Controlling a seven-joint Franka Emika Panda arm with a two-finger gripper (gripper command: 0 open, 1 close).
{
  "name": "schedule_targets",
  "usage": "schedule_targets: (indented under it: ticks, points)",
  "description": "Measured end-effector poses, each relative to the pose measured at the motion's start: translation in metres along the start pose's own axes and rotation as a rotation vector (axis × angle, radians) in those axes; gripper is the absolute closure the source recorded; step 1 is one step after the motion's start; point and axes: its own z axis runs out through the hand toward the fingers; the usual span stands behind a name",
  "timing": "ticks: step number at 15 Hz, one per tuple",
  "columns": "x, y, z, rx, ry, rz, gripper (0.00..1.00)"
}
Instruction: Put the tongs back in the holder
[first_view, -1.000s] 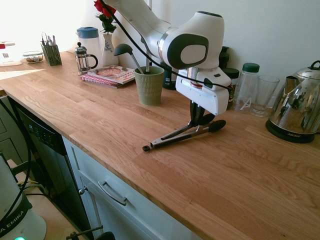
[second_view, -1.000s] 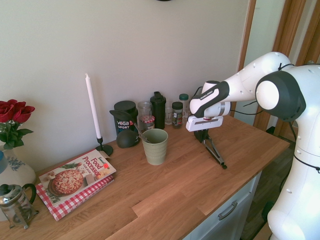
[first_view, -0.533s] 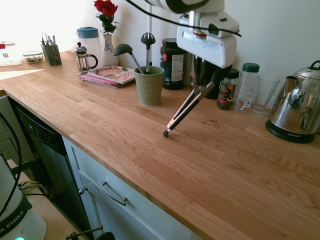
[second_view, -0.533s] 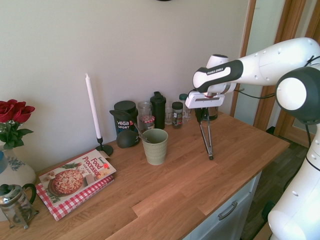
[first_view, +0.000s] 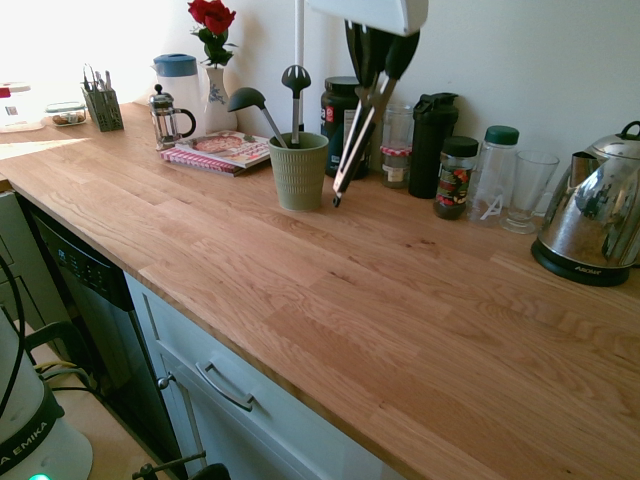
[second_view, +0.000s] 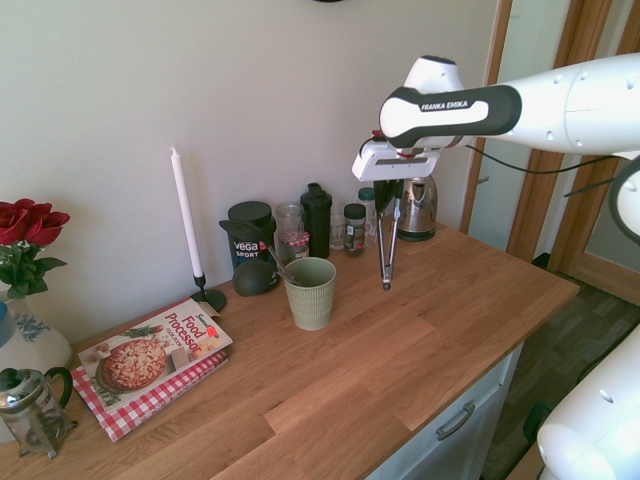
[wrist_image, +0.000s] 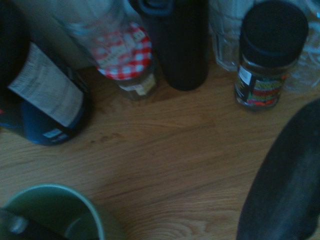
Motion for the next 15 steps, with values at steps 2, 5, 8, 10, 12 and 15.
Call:
schedule_targets:
  ticks: [2,5,8,10,12,15]
  points:
    - [-0.031,-0.026,-0.053,0.049,0.038,-0.053,1.0]
    - [-0.097,-0.085,-0.112,0.093,0.131,-0.143,1.0]
    - [-0.126,-0.123,-0.094,0.064,0.189,-0.183,1.0]
    - [-0.121,-0.139,-0.062,0.047,0.182,-0.192,1.0]
    - [-0.115,-0.148,-0.034,0.037,0.169,-0.193,1.0]
    - [-0.107,-0.153,-0.008,0.03,0.144,-0.188,1.0]
